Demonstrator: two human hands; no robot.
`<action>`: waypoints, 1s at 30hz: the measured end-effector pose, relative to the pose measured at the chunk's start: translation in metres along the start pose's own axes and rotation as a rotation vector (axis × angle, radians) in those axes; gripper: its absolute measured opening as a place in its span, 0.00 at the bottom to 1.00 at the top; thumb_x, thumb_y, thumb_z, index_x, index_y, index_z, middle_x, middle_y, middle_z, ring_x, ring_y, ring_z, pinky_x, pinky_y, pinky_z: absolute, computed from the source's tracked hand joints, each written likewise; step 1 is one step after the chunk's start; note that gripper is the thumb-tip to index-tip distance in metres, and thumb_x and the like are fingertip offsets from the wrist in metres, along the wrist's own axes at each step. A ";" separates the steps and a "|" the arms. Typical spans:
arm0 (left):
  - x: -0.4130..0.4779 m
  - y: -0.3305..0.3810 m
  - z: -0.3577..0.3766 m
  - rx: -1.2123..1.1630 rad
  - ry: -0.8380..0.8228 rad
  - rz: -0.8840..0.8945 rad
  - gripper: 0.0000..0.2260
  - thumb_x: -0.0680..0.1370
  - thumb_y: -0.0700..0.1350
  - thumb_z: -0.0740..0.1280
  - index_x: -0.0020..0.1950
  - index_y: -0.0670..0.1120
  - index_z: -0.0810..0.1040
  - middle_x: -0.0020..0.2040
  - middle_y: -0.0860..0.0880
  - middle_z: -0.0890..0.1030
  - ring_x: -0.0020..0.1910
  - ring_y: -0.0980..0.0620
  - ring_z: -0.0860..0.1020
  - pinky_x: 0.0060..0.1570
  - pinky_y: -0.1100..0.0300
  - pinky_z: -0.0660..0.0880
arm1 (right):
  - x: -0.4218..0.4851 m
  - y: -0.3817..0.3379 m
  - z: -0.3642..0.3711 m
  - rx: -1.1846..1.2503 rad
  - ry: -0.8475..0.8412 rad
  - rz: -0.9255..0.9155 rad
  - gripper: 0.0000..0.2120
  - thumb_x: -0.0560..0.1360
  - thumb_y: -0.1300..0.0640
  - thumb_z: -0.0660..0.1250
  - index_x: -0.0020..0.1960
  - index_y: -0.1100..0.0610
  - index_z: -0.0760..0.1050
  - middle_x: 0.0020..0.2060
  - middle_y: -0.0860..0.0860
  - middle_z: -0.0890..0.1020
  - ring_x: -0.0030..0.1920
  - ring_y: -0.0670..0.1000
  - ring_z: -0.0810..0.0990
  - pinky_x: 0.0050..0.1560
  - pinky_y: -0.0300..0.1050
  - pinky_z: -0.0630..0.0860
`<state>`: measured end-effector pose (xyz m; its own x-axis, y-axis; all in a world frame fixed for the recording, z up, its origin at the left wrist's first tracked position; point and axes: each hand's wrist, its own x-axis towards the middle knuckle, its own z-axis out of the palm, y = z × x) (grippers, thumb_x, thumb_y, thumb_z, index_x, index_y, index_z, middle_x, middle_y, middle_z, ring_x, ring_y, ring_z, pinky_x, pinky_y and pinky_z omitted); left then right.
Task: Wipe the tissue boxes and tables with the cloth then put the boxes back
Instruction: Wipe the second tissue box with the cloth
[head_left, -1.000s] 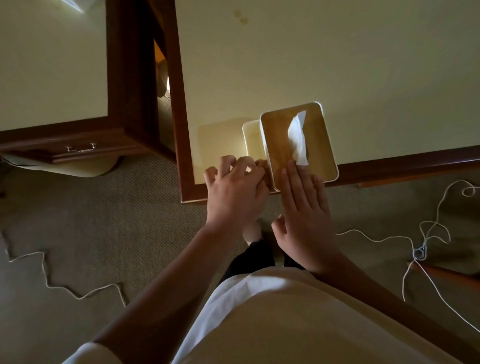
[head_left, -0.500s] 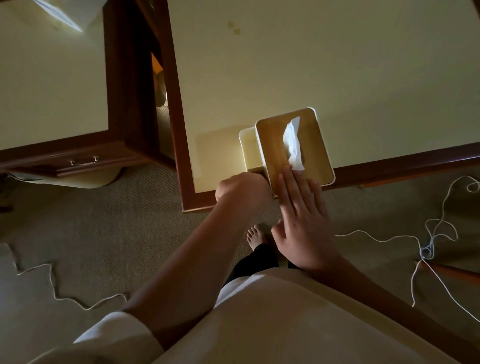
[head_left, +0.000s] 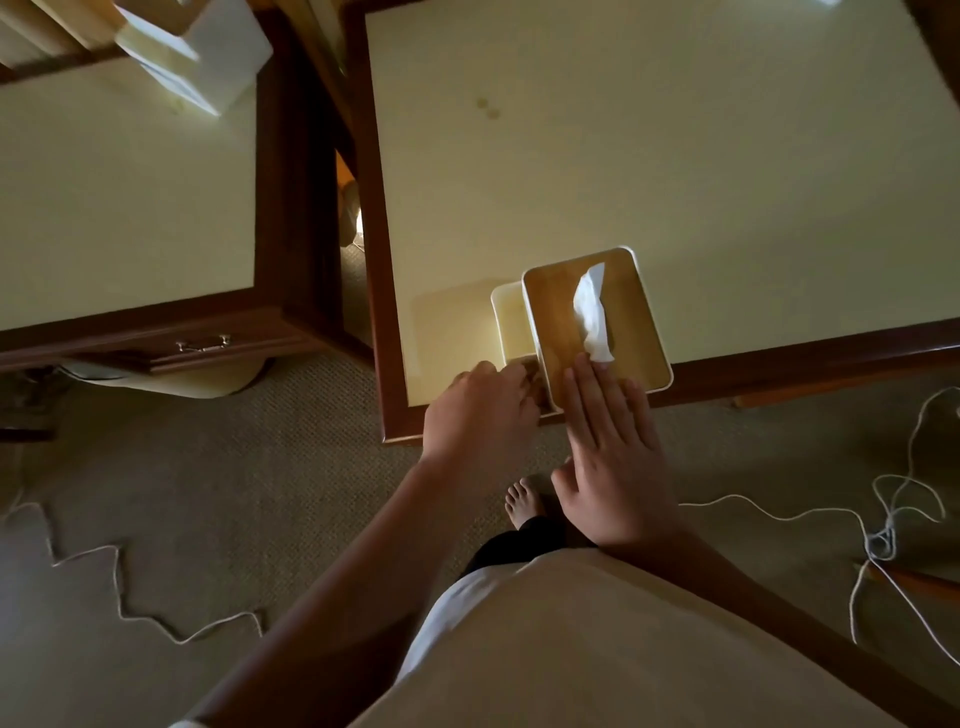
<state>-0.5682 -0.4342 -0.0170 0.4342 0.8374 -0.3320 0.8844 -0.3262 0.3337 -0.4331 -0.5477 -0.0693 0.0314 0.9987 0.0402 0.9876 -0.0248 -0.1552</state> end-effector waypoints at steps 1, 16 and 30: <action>0.004 0.003 -0.001 0.057 -0.072 -0.030 0.12 0.84 0.56 0.60 0.59 0.54 0.81 0.45 0.53 0.78 0.44 0.50 0.79 0.37 0.56 0.76 | 0.000 0.000 0.000 0.001 0.000 0.001 0.40 0.74 0.51 0.60 0.82 0.65 0.56 0.82 0.61 0.58 0.82 0.61 0.57 0.81 0.63 0.55; 0.052 0.029 -0.017 0.285 -0.699 -0.205 0.20 0.77 0.50 0.77 0.67 0.55 0.78 0.53 0.53 0.82 0.54 0.48 0.83 0.57 0.49 0.78 | 0.000 -0.004 -0.002 -0.020 -0.004 0.002 0.42 0.72 0.51 0.63 0.83 0.65 0.55 0.82 0.61 0.58 0.83 0.60 0.56 0.81 0.63 0.56; 0.053 0.016 -0.031 0.139 -0.826 -0.074 0.07 0.78 0.40 0.75 0.53 0.39 0.83 0.48 0.43 0.84 0.43 0.46 0.86 0.47 0.54 0.86 | -0.001 -0.005 0.000 -0.050 -0.039 -0.001 0.49 0.69 0.49 0.69 0.83 0.64 0.52 0.83 0.61 0.56 0.83 0.61 0.54 0.81 0.63 0.55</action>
<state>-0.5363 -0.3810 -0.0021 0.3118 0.2860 -0.9061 0.9053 -0.3790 0.1919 -0.4383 -0.5482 -0.0681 0.0256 0.9997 0.0016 0.9940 -0.0253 -0.1060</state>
